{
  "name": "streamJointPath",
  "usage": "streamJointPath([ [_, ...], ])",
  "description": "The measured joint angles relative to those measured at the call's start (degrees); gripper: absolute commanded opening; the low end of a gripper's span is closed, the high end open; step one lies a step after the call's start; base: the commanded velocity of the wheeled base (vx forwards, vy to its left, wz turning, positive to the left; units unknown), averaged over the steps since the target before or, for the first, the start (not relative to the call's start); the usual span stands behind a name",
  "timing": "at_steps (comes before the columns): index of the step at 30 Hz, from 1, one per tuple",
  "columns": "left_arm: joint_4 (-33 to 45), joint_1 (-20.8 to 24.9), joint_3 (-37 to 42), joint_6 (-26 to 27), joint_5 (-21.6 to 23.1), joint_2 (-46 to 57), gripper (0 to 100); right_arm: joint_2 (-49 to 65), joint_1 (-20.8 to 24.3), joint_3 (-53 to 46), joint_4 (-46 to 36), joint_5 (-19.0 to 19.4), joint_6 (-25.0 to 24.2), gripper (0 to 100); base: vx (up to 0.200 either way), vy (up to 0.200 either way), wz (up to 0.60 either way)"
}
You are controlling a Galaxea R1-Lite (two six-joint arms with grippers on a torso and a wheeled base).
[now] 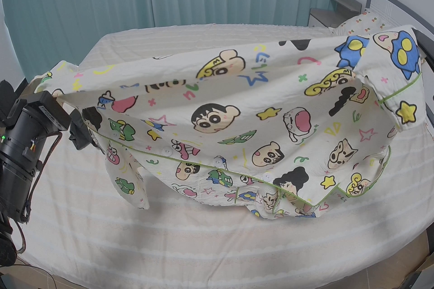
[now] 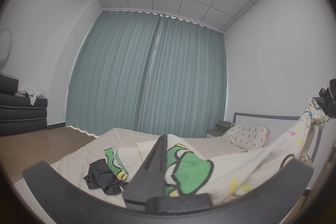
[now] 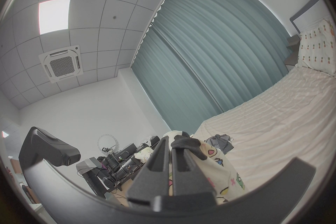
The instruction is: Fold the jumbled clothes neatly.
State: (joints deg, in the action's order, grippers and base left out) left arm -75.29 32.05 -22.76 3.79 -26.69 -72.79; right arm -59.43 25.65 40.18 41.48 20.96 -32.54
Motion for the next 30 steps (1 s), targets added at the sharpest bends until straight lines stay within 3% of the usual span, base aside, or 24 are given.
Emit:
streamJointPath([
  [30,0.0,0.0,-0.09,0.15,0.06,0.16,0,-0.35,-0.29,1.27,-0.07,0.26,0.18,0,0.0,-0.2,0.0],
])
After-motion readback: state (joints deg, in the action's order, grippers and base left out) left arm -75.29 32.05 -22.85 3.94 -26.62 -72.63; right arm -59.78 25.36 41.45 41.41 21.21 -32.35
